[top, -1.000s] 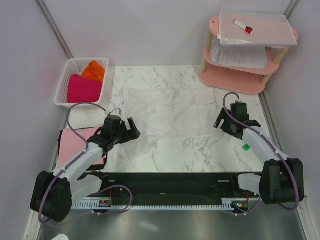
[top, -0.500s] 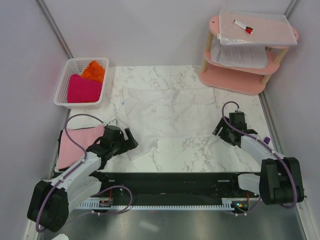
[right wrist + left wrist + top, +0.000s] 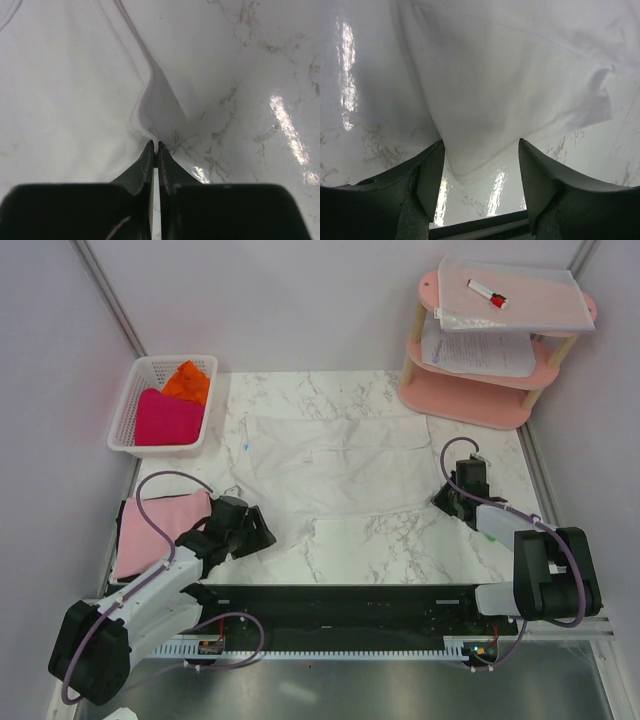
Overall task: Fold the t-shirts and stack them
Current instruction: Grap the side of the flattened tshirt furthest away from the robot with both arms, then fold the other side of the tshirt into a rectangle
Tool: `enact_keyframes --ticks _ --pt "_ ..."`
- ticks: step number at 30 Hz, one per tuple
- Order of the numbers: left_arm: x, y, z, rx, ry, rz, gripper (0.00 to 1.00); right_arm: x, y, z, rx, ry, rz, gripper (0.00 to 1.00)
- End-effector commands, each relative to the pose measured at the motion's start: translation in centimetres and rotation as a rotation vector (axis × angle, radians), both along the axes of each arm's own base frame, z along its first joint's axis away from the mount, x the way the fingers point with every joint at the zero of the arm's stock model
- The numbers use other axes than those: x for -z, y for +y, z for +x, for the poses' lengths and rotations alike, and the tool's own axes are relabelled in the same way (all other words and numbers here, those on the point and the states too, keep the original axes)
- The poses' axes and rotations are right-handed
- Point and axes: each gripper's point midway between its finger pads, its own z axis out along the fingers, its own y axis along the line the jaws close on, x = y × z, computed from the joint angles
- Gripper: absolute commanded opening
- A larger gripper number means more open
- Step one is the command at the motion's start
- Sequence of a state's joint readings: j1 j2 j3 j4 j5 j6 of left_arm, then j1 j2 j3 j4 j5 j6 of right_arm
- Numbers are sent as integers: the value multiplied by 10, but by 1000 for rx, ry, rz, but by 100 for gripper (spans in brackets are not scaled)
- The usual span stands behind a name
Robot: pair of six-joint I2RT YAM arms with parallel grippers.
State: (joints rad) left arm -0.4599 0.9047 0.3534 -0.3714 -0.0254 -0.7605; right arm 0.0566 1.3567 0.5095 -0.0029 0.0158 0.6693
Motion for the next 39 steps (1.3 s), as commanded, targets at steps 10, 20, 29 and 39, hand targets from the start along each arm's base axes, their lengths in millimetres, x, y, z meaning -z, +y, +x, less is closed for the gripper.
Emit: enact_keyframes --ticks 10,20,29,39 --pt "6 -2 -25 -25 94 37 15 0 11 8 -40 -17 49 0" --pt "-21 -6 -9 -33 -16 4 2 -17 13 6 -84 -60 40 0" --pt "-87 -11 36 -41 -192 36 2 -57 13 31 -87 -192 25 0" --pt "-142 -13 109 -79 -332 166 2 -89 7 78 -34 -279 11 0"
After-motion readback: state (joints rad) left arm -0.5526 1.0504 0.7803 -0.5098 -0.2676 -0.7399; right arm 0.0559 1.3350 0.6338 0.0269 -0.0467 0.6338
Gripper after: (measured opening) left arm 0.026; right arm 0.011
